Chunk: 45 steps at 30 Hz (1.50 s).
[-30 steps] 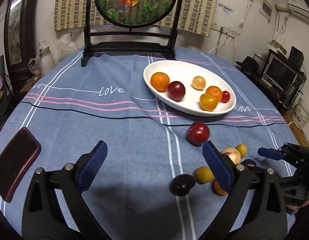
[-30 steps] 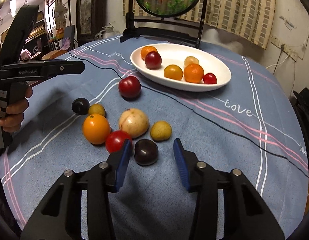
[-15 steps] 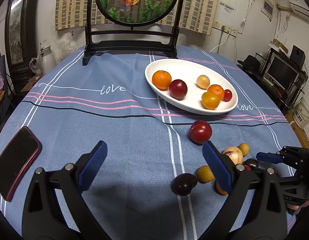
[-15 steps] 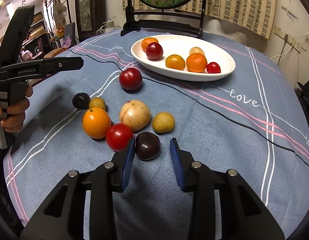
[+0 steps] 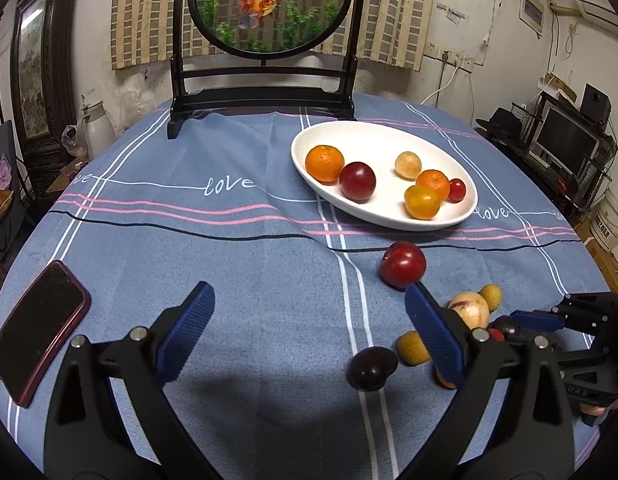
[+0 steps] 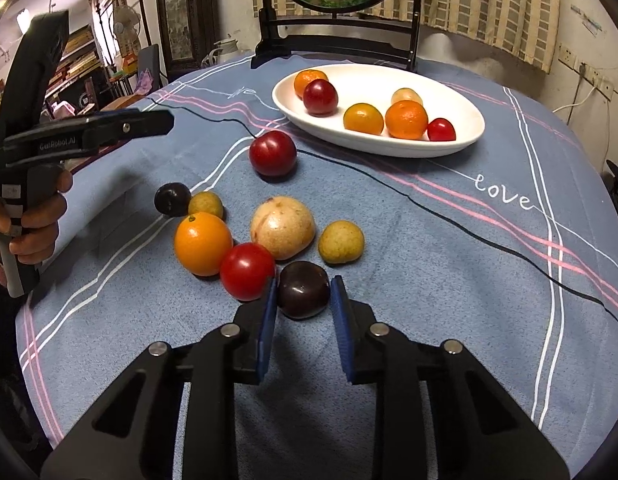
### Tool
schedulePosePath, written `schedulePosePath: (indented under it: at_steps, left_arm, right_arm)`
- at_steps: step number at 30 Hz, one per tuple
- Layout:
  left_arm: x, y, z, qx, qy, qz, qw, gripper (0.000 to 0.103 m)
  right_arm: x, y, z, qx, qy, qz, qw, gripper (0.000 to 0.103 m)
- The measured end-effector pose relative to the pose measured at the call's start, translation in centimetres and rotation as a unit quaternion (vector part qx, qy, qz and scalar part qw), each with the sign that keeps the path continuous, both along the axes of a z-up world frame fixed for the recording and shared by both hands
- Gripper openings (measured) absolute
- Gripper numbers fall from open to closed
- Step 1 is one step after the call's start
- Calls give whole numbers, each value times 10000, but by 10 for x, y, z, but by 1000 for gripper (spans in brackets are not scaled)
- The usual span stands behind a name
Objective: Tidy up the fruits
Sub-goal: 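Move the right tool to the dark plum and close on it, then grasp a second dark plum with the left tool while the right tool holds its plum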
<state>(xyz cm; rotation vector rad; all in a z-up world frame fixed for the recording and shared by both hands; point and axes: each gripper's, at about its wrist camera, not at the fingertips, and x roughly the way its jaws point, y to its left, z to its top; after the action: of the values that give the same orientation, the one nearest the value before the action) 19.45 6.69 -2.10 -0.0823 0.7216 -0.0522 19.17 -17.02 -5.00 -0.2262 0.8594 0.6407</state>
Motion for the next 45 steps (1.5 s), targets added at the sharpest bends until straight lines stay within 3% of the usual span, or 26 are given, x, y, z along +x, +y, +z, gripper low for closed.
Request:
schedulePosePath:
  at_steps: [5, 7, 10, 12, 13, 25, 31, 35, 45]
  left_arm:
    - [-11, -4, 0, -73, 85, -793, 9968, 95]
    - [-16, -9, -3, 73, 103, -1064, 9942, 91]
    - [-16, -17, -15, 288, 352, -1291, 9906, 70]
    - [-13, -20, -22, 311, 555, -1392, 9882, 50]
    - [-13, -21, -24, 315, 591, -1423, 9876, 48]
    - [-7, -33, -41, 399, 941, -1604, 9817, 45]
    - [-3, -28, -42, 222, 983, -1540, 9829, 40]
    - [-4, -32, -42, 257, 971, -1641, 9813, 31]
    - [-5, -29, -38, 222, 884, -1515, 9843, 31]
  right_arm:
    - [6, -9, 1, 132, 61, -247, 9996, 27]
    - [6, -8, 0, 127, 59, -253, 9996, 27]
    - [5, -8, 1, 123, 44, -248, 9996, 27]
    - [6, -8, 0, 113, 62, -261, 9996, 27]
    - [6, -8, 0, 110, 68, -264, 9996, 27]
    - [5, -8, 0, 104, 53, -269, 9996, 27]
    - [6, -8, -1, 83, 40, -268, 9996, 27]
    - [6, -9, -1, 78, 37, -279, 9996, 27]
    - [7, -16, 5, 187, -54, -437, 9989, 27]
